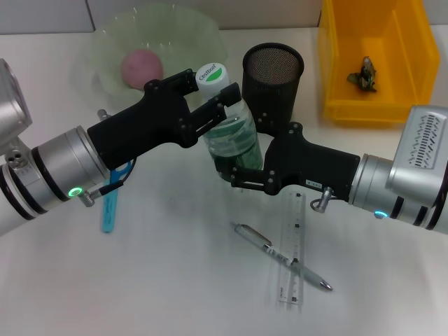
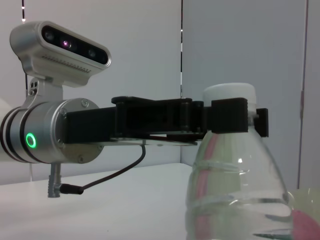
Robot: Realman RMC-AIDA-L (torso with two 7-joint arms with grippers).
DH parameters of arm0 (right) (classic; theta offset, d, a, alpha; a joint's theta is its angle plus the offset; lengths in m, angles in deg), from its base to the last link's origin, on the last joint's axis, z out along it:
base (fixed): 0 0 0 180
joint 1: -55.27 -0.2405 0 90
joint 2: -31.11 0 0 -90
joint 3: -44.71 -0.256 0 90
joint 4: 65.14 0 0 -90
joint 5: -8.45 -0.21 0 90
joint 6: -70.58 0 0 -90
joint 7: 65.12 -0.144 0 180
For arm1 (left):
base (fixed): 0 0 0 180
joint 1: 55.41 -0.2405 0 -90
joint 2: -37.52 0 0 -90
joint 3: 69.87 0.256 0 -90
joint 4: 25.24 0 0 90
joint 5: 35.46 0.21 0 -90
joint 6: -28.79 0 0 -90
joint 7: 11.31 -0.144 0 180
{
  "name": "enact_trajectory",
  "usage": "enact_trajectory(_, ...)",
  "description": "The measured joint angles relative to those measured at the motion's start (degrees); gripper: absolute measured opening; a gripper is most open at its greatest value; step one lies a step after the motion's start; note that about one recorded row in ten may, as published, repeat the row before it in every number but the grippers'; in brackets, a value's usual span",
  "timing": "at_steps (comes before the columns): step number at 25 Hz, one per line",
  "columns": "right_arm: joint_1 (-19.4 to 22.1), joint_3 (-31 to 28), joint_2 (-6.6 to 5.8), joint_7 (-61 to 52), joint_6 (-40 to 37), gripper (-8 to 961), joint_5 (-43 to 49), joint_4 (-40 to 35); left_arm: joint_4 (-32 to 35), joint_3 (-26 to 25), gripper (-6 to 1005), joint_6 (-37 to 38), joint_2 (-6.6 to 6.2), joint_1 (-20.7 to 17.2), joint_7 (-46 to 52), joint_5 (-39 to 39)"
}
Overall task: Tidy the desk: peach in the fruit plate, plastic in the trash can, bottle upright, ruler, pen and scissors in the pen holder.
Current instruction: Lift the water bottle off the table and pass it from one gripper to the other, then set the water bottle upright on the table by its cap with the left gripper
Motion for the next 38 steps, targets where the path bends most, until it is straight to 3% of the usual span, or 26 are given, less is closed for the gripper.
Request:
enact_trajectory(24,2.4,-1.2,0.0,-0.5,0.1,818,0.2,-0.2,7.7,-0.4,443,-1.8,-0.85,-3.6,0.9,0.0)
enact_trajectory(38,3.1,0.3,-0.05,-1.7,0.6,818,0.5,0.1,12.1,-5.9,442,-7.3,-1.13,-6.0,1.0,0.0)
